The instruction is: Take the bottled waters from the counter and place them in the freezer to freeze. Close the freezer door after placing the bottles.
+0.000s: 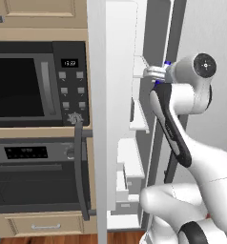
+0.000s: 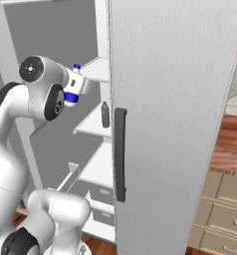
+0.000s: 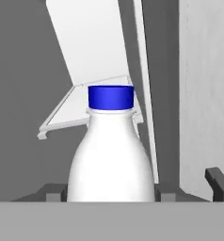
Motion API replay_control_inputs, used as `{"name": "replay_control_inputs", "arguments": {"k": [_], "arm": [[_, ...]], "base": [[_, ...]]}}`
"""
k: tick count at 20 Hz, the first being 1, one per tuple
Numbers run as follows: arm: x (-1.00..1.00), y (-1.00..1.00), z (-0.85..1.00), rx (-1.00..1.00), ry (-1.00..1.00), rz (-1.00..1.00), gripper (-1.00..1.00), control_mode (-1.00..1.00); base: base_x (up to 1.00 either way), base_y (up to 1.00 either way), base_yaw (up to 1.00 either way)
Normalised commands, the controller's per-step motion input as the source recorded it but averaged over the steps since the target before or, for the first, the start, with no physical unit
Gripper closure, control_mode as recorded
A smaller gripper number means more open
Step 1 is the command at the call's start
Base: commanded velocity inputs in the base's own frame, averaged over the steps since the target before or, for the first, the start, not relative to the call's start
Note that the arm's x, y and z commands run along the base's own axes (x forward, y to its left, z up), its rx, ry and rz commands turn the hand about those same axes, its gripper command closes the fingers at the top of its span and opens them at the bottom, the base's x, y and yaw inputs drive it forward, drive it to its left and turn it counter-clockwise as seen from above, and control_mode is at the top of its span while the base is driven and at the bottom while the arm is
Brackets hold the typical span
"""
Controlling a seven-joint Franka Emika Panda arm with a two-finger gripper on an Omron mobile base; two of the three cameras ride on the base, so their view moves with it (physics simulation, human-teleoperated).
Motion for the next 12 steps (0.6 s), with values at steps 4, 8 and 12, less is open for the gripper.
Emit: {"name": "replay_control_inputs", "arguments": {"k": [4,8,12], "arm": [[0.07,0.0,0.0,-0.18,-0.02,0.37,1.0,-1.0],[0.11,0.02,0.0,-0.2,-0.13,0.23,1.0,-1.0],[0.03,0.11,0.0,0.0,0.0,0.0,1.0,-1.0]], "base": [[0.0,0.0,0.0],[0.0,0.0,0.0],[0.0,0.0,0.0]]}}
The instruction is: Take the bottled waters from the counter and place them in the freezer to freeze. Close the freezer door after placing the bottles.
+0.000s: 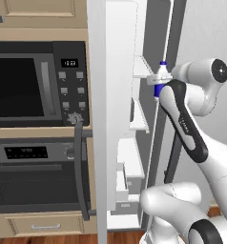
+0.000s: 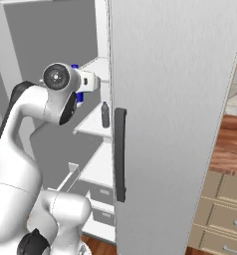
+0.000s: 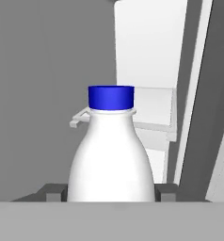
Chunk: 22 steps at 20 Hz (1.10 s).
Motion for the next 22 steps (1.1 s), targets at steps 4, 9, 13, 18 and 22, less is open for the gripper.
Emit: {"name": "replay_control_inputs", "arguments": {"k": [4,9,13,18,22], "arm": [[0.38,0.21,0.0,-0.01,0.0,-0.01,1.0,-1.0],[0.4,0.18,0.0,-0.01,0.0,0.0,1.0,-1.0],[0.62,0.01,0.0,0.0,0.0,0.0,1.0,-1.0],[0.37,0.06,0.0,0.0,0.0,0.0,1.0,-1.0],[0.28,0.01,0.0,0.0,0.0,0.0,1.0,-1.0]], "base": [[0.0,0.0,0.0],[0.0,0.0,0.0],[0.0,0.0,0.0],[0.0,0.0,0.0],[0.0,0.0,0.0]]}}
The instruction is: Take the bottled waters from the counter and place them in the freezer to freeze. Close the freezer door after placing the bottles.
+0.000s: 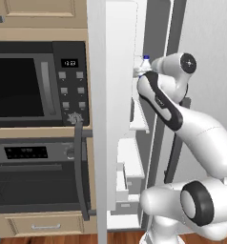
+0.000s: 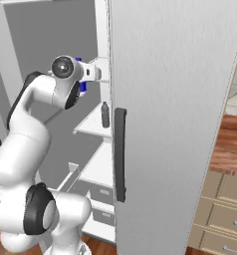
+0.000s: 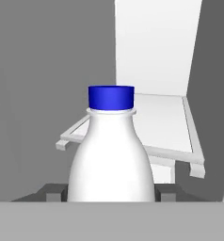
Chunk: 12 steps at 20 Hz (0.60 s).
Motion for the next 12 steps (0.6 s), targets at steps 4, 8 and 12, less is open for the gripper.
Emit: {"name": "replay_control_inputs", "arguments": {"k": [4,8,12], "arm": [[0.6,0.01,0.04,0.0,0.0,0.0,1.0,-1.0],[0.61,0.0,0.14,0.0,0.0,0.0,1.0,-1.0],[0.49,0.0,0.08,0.0,0.0,0.0,1.0,-1.0]], "base": [[0.0,0.0,0.0],[0.0,0.0,0.0],[0.0,0.0,0.0]]}}
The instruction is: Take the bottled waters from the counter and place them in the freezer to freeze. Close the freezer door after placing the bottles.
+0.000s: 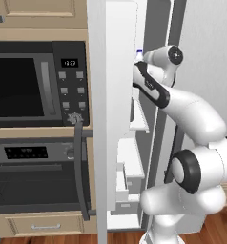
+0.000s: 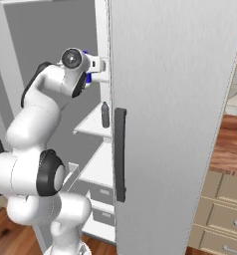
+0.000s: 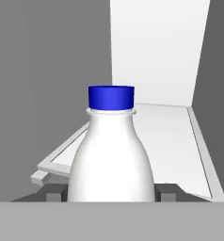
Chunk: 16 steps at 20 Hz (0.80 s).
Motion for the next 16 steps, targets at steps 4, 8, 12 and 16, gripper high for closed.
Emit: {"name": "replay_control_inputs", "arguments": {"k": [4,8,12,16], "arm": [[0.48,-0.01,0.0,0.0,0.0,0.0,1.0,-1.0],[0.65,-0.06,0.0,0.0,0.0,-0.01,1.0,-1.0],[0.63,-0.11,0.04,0.0,0.0,0.0,1.0,-1.0],[0.43,-0.04,0.14,0.0,0.0,0.0,1.0,-1.0]], "base": [[0.0,0.0,0.0],[0.0,0.0,0.0],[0.0,0.0,0.0],[0.0,0.0,0.0]]}}
